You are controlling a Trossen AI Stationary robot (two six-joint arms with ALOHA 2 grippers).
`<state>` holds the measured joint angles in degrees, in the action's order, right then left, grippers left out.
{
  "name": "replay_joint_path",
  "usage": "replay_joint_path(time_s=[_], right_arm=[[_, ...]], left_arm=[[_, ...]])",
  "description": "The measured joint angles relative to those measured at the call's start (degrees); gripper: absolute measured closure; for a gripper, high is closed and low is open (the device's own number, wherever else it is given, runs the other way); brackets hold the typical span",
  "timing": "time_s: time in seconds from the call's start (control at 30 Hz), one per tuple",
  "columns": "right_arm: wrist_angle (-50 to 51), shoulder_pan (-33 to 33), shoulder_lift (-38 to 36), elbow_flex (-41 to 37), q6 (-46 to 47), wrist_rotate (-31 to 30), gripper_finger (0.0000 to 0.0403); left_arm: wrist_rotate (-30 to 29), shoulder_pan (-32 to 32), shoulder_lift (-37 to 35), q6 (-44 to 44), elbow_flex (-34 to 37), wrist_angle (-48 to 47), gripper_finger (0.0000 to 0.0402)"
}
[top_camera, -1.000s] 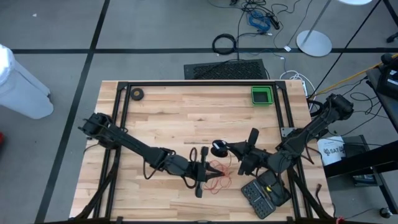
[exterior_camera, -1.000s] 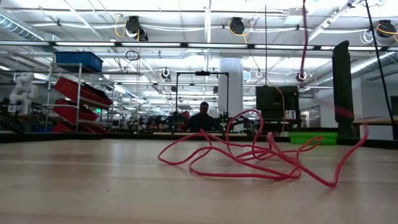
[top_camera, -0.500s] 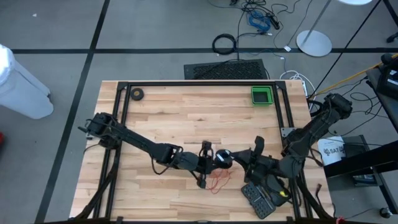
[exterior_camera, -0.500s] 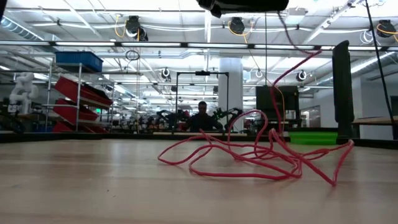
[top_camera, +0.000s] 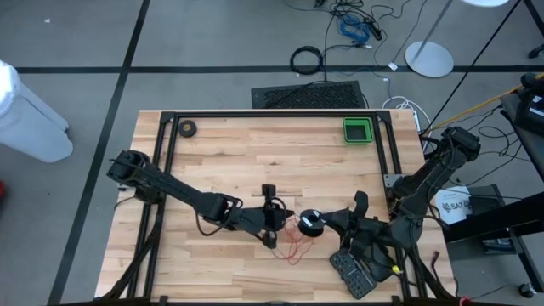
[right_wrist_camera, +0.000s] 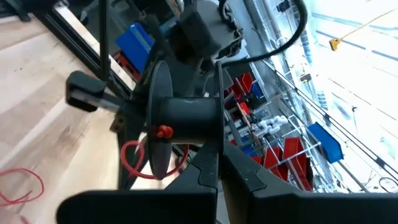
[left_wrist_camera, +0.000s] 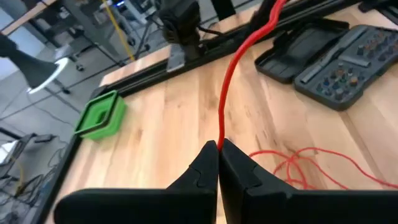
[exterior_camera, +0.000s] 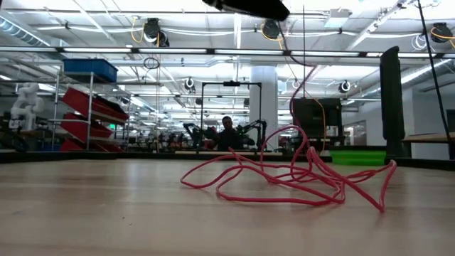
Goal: Coil cords
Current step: Uncoil the red wire from the spool
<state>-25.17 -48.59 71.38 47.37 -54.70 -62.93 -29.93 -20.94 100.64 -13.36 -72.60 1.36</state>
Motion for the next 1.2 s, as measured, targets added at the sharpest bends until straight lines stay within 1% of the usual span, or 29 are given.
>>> replay_joint_path(time_s=[0.13, 0.3, 0.4, 0.5, 0.57, 0.77, 0.87, 0.93, 1.03, 1.2], right_arm=[[0.00, -0.81, -0.86, 0.00, 1.85, -0.01, 0.0403], [0.12, -1.95, -2.06, 0.00, 5.06, 0.43, 0.0403], [0.43, -2.17, -2.81, 0.00, 7.37, 2.27, 0.0403], [1.06, -2.16, -3.20, 0.00, 9.73, 4.36, 0.0403], [1.77, -2.16, -3.24, 0.00, 10.83, 4.80, 0.0403], [3.50, -2.16, -3.24, 0.00, 12.26, 4.80, 0.0403], [4.11, -2.16, -3.39, 0.00, 12.76, 4.78, 0.0403], [4.80, -2.16, -3.71, 0.00, 13.68, 4.62, 0.0403], [6.93, -2.16, -4.56, 0.00, 16.29, 4.52, 0.0403], [13.86, -2.15, -6.82, 0.00, 23.30, 4.66, 0.0403]], left_arm=[[-2.55, -0.87, -2.37, 1.04, 0.00, -2.89, 0.0398], [-7.18, -2.62, -4.44, 1.08, 0.00, -6.58, 0.0399], [-7.70, -3.29, -4.74, 1.68, 0.00, -6.92, 0.0399], [-7.76, -3.31, -4.83, 4.49, 0.00, -6.68, 0.0394], [-7.71, -3.31, -4.83, 5.27, 0.00, -6.76, 0.0379], [-5.01, -3.84, -4.83, 5.61, 0.00, -7.35, 0.0298], [-5.03, -4.68, -5.03, 5.61, 0.00, -9.14, 0.0269], [-5.01, -5.19, -5.79, 5.76, 0.02, -10.67, 0.0258], [-4.96, -6.45, -8.02, 7.46, 0.02, -11.83, 0.0252], [-4.79, -8.68, -11.85, 8.54, 0.00, -7.70, 0.0251]])
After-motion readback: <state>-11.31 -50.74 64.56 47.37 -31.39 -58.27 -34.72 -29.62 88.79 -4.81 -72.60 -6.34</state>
